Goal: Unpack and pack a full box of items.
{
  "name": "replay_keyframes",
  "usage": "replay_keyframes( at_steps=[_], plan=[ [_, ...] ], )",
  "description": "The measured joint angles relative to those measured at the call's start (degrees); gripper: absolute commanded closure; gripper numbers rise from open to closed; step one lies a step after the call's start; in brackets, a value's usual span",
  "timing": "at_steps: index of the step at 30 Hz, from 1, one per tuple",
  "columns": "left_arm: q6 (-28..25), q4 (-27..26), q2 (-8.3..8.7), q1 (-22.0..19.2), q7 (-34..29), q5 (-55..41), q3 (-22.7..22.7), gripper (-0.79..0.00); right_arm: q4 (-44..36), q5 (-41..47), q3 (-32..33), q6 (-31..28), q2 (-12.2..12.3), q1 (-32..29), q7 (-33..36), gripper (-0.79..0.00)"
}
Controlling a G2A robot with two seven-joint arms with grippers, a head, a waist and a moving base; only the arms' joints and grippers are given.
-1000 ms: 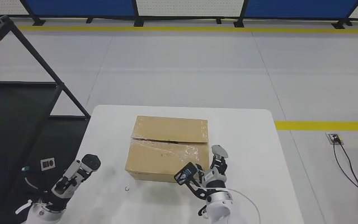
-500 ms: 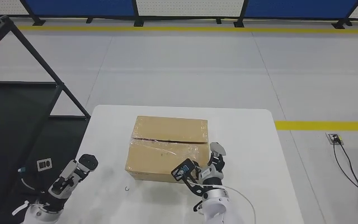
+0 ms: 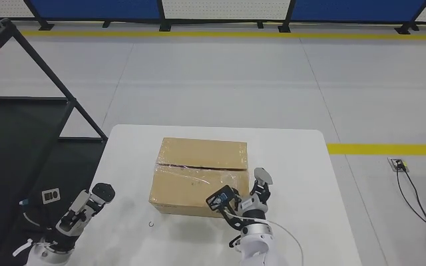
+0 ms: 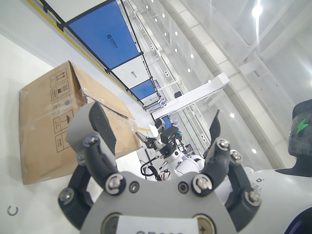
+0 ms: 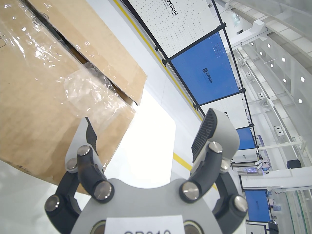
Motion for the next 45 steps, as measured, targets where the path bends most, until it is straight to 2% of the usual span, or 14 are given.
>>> replay_keyframes(
  at_steps=[9, 20, 25, 29, 39, 42, 43, 44, 45],
  plan=[
    [0.1, 0.2, 0.17, -0.3, 0.2, 0.2, 0.1, -0.785, 1.3, -2.3, -0.1, -1.8, -1.6, -0.4, 0.3, -0.785],
    [0.2, 0.2, 0.34, -0.6, 0.6, 0.4, 0.4, -0.785, 3.0, -8.0, 0.3, 2.0, -3.9, -1.0, 2.8, -0.785],
    [0.3, 0.3, 0.42, -0.9, 0.9, 0.6, 0.5, -0.785, 3.4, -3.7, 1.2, 0.2, -5.1, -0.6, 4.4, -0.785],
    [0.3, 0.5, 0.48, -1.0, 1.2, 1.0, 0.6, -0.785, 3.2, 3.1, 3.4, -0.4, -5.8, -0.3, 2.6, -0.785],
    [0.1, 0.7, 0.61, -1.1, 1.5, 0.9, 0.8, -0.785, 4.7, 0.6, 3.7, 0.6, -7.2, -0.7, 1.3, -0.785],
    [-0.1, 0.8, 0.66, -1.0, 1.5, 0.6, 0.6, -0.785, 5.8, -0.8, 3.1, 1.2, -7.8, -0.5, 1.3, -0.699],
    [-0.1, 0.8, 0.67, -1.0, 1.5, 0.5, 0.6, -0.785, 6.1, -1.2, 3.0, 1.1, -8.0, -0.4, 1.4, -0.643],
    [-0.2, 0.8, 0.68, -1.0, 1.6, 0.4, 0.6, -0.785, 6.4, -1.7, 2.8, 1.0, -8.2, -0.3, 1.5, -0.499],
    [-0.3, 0.8, 0.69, -0.9, 1.6, 0.4, 0.5, -0.785, 6.6, -2.1, 2.7, 0.9, -8.4, -0.2, 1.6, -0.388]
  ],
)
